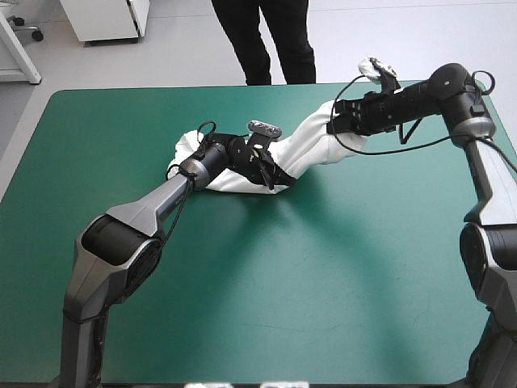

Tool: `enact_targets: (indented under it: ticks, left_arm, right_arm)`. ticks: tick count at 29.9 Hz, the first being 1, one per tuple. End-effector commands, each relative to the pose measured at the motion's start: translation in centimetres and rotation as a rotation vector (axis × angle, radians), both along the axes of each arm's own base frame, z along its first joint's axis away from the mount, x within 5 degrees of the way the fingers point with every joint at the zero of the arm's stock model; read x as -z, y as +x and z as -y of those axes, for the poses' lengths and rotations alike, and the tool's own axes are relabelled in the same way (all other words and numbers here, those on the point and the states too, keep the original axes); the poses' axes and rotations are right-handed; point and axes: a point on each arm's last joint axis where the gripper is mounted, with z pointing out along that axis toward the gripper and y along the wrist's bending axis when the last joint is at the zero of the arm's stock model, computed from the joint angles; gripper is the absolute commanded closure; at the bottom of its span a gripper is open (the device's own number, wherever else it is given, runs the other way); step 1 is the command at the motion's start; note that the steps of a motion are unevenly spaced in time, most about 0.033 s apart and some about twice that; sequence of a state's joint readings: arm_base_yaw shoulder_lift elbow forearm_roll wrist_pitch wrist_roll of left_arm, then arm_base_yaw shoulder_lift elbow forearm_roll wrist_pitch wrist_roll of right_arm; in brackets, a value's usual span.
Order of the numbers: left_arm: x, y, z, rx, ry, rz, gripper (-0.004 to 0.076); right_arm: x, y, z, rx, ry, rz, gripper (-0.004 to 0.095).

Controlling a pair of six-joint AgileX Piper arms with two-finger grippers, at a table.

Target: Fold the cloth

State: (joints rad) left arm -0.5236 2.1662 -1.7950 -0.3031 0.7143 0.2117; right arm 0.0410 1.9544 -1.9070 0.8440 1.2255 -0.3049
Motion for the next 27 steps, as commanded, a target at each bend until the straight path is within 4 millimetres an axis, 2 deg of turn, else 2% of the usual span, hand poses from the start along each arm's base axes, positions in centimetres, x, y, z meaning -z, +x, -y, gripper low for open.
enact_targets:
  ticks: [1,5,9,11,13,16,20,24,27]
  left_arm:
    - [-4.1,-0.6,0.1,0.001,-0.062,0.063,0.0733]
    - [-4.0,-0.7,0.0,0.004,-0.058,0.055,0.0733]
    - [-4.5,-0.9,-0.4,0.015,-0.03,0.051,0.0733]
    - [-6.2,-1.4,-1.0,0.027,-0.004,0.085,0.0733]
    - [-9.1,-2.4,-2.0,0.041,0.023,0.148,0.0733]
    - [-14.2,-4.7,-3.9,0.046,0.035,0.229,0.0733]
    - [-20.2,-9.3,-6.9,0.051,0.066,0.277,0.0733]
    - [-23.7,-14.4,-9.9,0.043,0.063,0.303,0.0733]
    - [-25.0,-18.4,-12.1,0.012,0.02,0.316,0.0733]
  right_arm:
    - [-5.4,-2.1,-1.7,-0.051,0.074,0.145,0.0921]
    - [-6.0,-2.4,-2.7,-0.069,0.065,0.172,0.0921]
    - [-5.7,-2.3,-2.5,-0.057,0.031,0.174,0.0921]
    - [-5.6,-2.2,-2.4,-0.057,0.001,0.175,0.0921]
    - [-5.4,-2.2,-2.2,-0.053,-0.029,0.177,0.0921]
    - [-5.4,-2.2,-2.2,-0.051,-0.033,0.18,0.0921]
    - [-5.4,-2.1,-3.0,-0.047,-0.045,0.207,0.0921]
    - [-5.4,-2.1,-4.7,-0.049,-0.085,0.256,0.0921]
    - [-5.6,-2.2,-6.6,-0.034,-0.079,0.303,0.0921]
